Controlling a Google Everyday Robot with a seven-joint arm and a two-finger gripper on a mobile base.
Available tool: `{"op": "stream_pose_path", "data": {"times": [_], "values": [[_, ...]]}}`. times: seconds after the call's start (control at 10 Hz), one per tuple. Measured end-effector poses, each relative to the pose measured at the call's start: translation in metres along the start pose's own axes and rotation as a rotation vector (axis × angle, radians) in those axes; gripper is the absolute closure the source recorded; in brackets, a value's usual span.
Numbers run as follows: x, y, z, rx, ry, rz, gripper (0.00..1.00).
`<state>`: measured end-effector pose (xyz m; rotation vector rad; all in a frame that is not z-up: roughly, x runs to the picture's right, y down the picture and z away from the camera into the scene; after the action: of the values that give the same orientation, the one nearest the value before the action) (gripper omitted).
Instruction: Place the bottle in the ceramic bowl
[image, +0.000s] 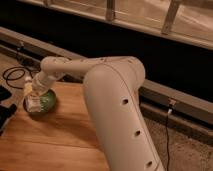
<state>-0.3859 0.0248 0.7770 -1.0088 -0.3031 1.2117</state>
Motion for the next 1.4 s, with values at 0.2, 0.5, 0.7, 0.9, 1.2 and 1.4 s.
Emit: {"op": "stream_pose_path", "data": {"times": [0.2,0.5,0.7,0.9,1.2,1.4], "values": [[0.008,-0.014,0.001,0.003,-0.004,0.027,1.0],[-0.002,-0.013,0.014,-0.012,-0.009,0.013,1.0],[-0.017,-0.008,0.031,-0.032,0.004,0.0,1.0],[-0.034,-0.009,0.051,-0.041,0.037,-0.018,0.95],[-0.041,-0.01,0.06,-0.033,0.052,-0.026,0.95],[-0.042,-0.013,0.058,-0.03,0.05,-0.023,0.95]]}}
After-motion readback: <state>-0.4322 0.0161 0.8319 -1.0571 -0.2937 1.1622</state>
